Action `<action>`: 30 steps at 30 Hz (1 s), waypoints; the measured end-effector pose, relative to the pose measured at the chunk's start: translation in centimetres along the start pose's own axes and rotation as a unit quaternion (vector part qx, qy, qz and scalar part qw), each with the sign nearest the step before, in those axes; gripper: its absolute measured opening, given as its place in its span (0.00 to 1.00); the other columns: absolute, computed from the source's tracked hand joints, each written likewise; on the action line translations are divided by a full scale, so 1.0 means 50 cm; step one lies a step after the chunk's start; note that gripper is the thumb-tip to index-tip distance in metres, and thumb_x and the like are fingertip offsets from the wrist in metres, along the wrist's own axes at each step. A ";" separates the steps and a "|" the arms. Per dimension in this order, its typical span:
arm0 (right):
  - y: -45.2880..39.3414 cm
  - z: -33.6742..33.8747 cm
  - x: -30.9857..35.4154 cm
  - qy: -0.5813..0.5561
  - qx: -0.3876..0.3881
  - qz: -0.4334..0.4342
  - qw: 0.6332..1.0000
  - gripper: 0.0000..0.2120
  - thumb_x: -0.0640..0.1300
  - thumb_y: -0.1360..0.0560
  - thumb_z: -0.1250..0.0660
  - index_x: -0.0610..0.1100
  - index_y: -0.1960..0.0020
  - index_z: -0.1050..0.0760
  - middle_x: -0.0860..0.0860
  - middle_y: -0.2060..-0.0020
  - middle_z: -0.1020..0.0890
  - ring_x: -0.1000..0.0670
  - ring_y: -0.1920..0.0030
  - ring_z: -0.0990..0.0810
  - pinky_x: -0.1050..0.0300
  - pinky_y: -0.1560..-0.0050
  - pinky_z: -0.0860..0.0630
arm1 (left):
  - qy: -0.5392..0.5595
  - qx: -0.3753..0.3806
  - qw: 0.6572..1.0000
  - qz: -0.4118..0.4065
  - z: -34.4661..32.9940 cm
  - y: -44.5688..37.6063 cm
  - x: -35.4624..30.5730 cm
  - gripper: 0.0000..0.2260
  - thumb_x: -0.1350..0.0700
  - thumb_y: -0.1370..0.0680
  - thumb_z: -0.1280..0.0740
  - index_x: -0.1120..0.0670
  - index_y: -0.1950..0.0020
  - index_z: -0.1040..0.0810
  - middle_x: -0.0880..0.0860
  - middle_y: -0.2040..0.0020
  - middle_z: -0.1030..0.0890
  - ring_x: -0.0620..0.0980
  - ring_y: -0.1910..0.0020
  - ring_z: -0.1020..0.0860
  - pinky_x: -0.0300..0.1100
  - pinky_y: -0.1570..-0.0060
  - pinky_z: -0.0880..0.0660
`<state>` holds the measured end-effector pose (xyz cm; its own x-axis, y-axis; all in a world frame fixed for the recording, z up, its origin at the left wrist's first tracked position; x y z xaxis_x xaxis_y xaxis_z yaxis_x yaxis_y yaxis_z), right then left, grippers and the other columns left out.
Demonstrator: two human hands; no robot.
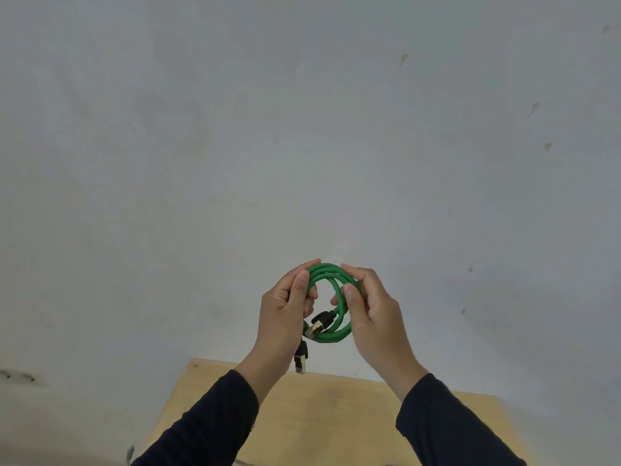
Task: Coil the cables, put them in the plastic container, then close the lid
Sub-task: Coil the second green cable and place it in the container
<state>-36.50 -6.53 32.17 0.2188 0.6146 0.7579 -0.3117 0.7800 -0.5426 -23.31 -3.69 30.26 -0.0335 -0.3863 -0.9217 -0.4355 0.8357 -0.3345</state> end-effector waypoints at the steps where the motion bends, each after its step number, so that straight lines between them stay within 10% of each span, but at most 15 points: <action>1: 0.007 -0.009 0.003 0.030 -0.021 0.013 0.999 0.12 0.45 0.20 0.45 0.55 0.39 0.32 0.55 0.56 0.20 0.59 0.57 0.23 0.72 0.57 0.29 | 0.008 -0.010 1.000 0.005 -0.001 0.003 0.004 0.12 0.54 0.20 0.43 0.47 0.46 0.19 0.44 0.71 0.28 0.42 0.73 0.34 0.32 0.71 0.33; 6: 0.040 -0.054 -0.004 0.086 -0.042 0.024 0.995 0.22 0.50 0.21 0.48 0.47 0.29 0.42 0.63 0.50 0.31 0.72 0.47 0.32 0.81 0.49 0.38 | 0.010 -0.044 0.999 0.027 0.010 0.028 0.036 0.12 0.53 0.19 0.44 0.45 0.46 0.20 0.47 0.69 0.28 0.41 0.72 0.32 0.32 0.69 0.30; 12: 0.110 -0.085 -0.058 0.129 -0.030 -0.033 0.991 0.20 0.49 0.21 0.51 0.45 0.31 0.37 0.47 0.43 0.23 0.48 0.48 0.22 0.56 0.46 0.25 | -0.008 -0.036 0.996 0.077 0.039 0.088 0.117 0.13 0.54 0.19 0.44 0.45 0.47 0.20 0.47 0.69 0.27 0.43 0.71 0.32 0.34 0.69 0.31; 30: 0.548 -0.047 -0.284 0.175 0.028 -0.315 0.932 0.17 0.44 0.20 0.45 0.47 0.32 0.35 0.50 0.39 0.24 0.57 0.44 0.27 0.71 0.48 0.35 | -0.153 0.142 0.934 0.290 0.017 0.453 0.425 0.11 0.54 0.19 0.43 0.45 0.47 0.22 0.50 0.66 0.22 0.42 0.70 0.25 0.34 0.69 0.29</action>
<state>-45.99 6.42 5.71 0.6593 0.0447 0.7505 -0.0647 0.9979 -0.0025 -33.12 7.39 2.94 0.0878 0.2576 -0.9623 -0.1659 0.9563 0.2409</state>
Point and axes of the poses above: each hand's wrist, its own y-axis away from the middle knuckle, its own z-axis out of the back of the hand, x = y × z, the point moved 7 cm from there along -y, towards the middle knuckle
